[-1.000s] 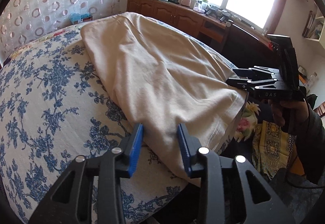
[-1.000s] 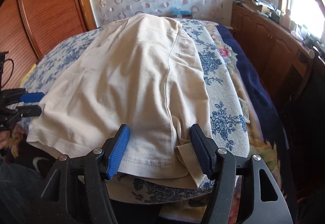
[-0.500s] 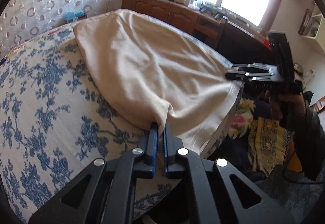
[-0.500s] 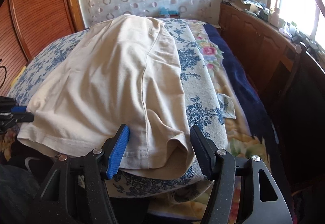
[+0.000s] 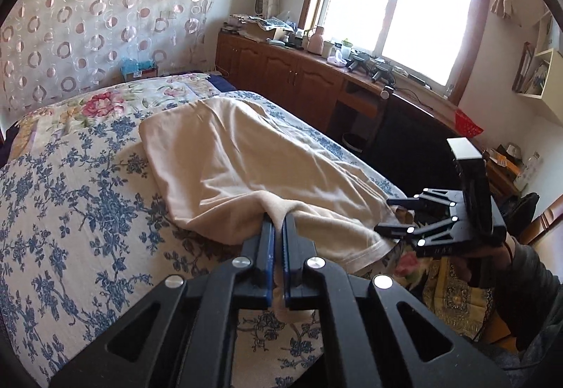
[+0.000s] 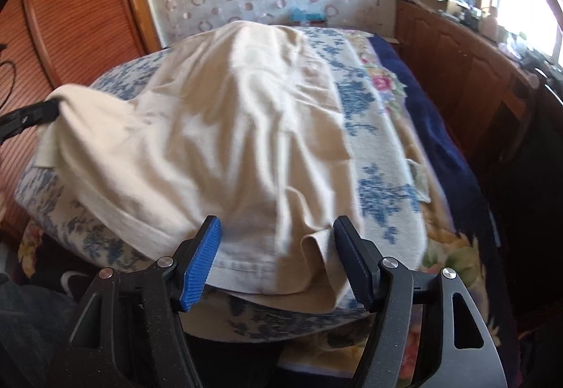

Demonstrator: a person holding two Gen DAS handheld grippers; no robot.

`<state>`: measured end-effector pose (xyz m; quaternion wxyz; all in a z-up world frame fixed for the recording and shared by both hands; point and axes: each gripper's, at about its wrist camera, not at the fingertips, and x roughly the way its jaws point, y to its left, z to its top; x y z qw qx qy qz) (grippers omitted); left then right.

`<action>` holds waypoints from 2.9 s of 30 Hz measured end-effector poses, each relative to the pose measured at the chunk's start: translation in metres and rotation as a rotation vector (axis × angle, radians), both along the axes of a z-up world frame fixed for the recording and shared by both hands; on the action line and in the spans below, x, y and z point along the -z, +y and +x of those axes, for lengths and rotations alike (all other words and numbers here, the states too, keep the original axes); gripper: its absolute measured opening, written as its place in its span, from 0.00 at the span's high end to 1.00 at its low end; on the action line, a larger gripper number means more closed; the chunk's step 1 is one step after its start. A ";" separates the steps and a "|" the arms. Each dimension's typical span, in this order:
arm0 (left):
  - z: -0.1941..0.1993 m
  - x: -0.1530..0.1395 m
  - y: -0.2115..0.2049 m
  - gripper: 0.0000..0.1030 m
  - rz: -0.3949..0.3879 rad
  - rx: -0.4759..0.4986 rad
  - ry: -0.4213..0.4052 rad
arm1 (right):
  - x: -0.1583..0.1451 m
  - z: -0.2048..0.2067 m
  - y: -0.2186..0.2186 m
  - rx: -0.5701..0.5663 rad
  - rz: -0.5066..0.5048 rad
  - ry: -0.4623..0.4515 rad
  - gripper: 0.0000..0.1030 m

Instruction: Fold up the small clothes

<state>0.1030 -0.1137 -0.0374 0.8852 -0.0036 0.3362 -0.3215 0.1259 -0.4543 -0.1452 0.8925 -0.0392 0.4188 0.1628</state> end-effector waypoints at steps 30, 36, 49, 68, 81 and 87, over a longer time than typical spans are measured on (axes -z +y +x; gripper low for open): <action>0.110 -0.028 0.037 1.00 -0.079 -0.154 -0.024 | -0.108 0.102 0.043 -0.162 -0.043 -0.273 0.93; 0.172 -0.014 0.050 0.99 -0.063 -0.221 0.023 | -0.100 0.198 0.069 -0.183 -0.054 -0.245 0.93; 0.211 0.005 0.056 0.51 -0.027 -0.179 0.046 | -0.065 0.278 0.067 -0.139 -0.017 -0.144 0.70; 0.219 0.041 0.024 0.45 0.163 -0.096 0.096 | -0.045 0.264 0.061 -0.211 -0.060 -0.106 0.48; 0.263 0.011 0.075 0.45 0.111 -0.325 -0.005 | -0.060 0.330 0.033 -0.017 -0.041 -0.129 0.48; 0.252 0.022 0.063 0.45 0.080 -0.266 0.054 | -0.061 0.296 0.045 -0.091 -0.017 -0.106 0.37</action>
